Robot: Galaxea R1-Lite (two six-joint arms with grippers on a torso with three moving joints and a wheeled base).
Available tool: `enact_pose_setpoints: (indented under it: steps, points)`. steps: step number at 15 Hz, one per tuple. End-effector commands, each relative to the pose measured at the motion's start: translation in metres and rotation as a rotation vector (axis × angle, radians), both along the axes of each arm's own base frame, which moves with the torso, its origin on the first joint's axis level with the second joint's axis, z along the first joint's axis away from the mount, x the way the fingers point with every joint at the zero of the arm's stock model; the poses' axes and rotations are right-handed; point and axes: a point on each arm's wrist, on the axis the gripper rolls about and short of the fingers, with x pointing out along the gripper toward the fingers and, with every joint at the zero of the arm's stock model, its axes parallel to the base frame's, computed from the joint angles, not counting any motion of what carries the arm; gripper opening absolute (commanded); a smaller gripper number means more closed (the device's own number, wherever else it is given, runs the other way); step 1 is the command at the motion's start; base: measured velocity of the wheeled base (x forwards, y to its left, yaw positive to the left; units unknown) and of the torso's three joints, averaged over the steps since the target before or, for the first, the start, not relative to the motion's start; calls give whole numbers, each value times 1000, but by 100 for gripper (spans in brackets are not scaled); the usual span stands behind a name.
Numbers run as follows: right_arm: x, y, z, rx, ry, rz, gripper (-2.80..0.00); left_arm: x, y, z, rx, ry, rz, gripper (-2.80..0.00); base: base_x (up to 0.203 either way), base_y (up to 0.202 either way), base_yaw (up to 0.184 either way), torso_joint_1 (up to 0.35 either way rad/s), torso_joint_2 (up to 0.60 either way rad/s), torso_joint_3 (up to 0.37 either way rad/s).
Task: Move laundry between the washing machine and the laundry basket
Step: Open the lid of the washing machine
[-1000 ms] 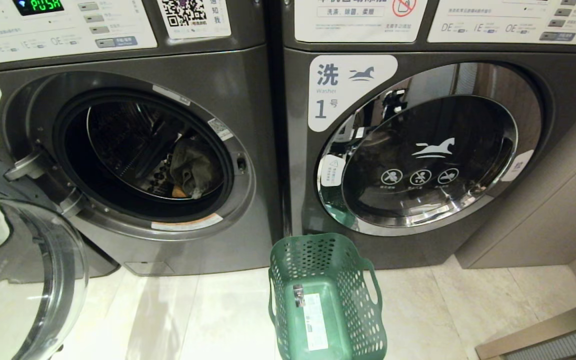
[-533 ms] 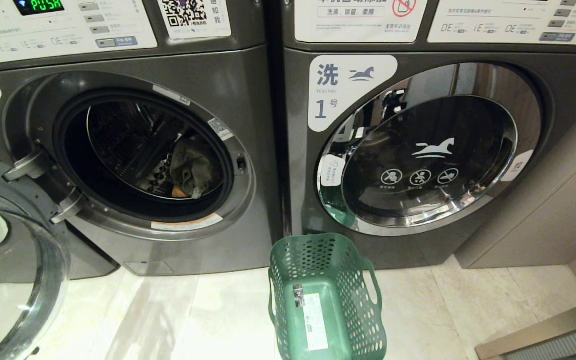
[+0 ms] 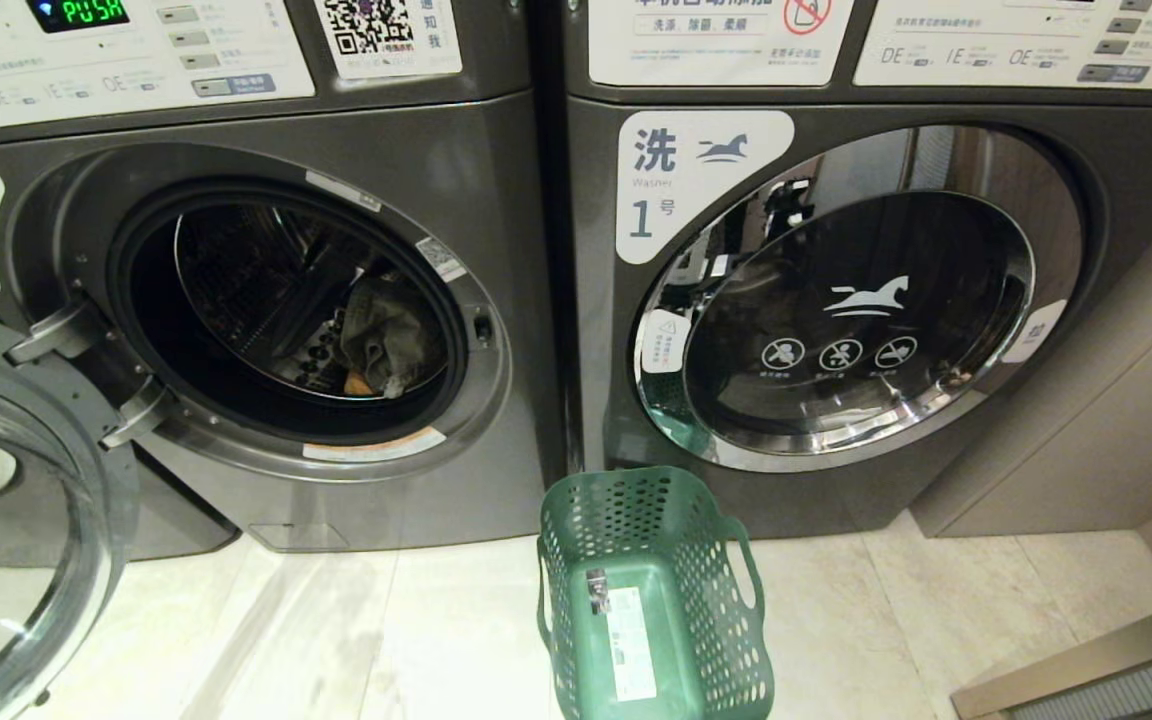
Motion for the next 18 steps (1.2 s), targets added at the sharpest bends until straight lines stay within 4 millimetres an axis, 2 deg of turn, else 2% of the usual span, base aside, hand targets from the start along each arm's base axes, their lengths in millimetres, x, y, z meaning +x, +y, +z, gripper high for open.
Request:
enact_pose_setpoints:
  steps: [1,3,5,8,10,14,18]
  points:
    - [0,0,0,-1,2,0,-280,-36,-14,-58,16,-5,-70,-280,0,0,0,0,0,0]
    - [0,0,0,-1,2,0,-280,-57,-17,-104,59,-49,-88,-280,0,0,0,0,0,0]
    - [0,0,0,-1,2,0,-280,-79,-17,-126,92,-138,-102,-280,0,0,0,0,0,0]
    - [0,0,0,-1,2,0,-280,-97,-16,-131,86,-227,-195,-280,0,0,0,0,0,0]
    - [0,0,0,-1,2,0,-280,-98,-20,-133,46,-225,-339,-280,0,0,0,0,0,0]
    - [0,0,0,-1,2,0,-280,-108,-22,-144,15,-220,-269,-280,0,0,0,0,0,0]
    - [0,0,0,1,2,0,-280,-124,-21,-150,8,-398,-265,-280,0,0,0,0,0,0]
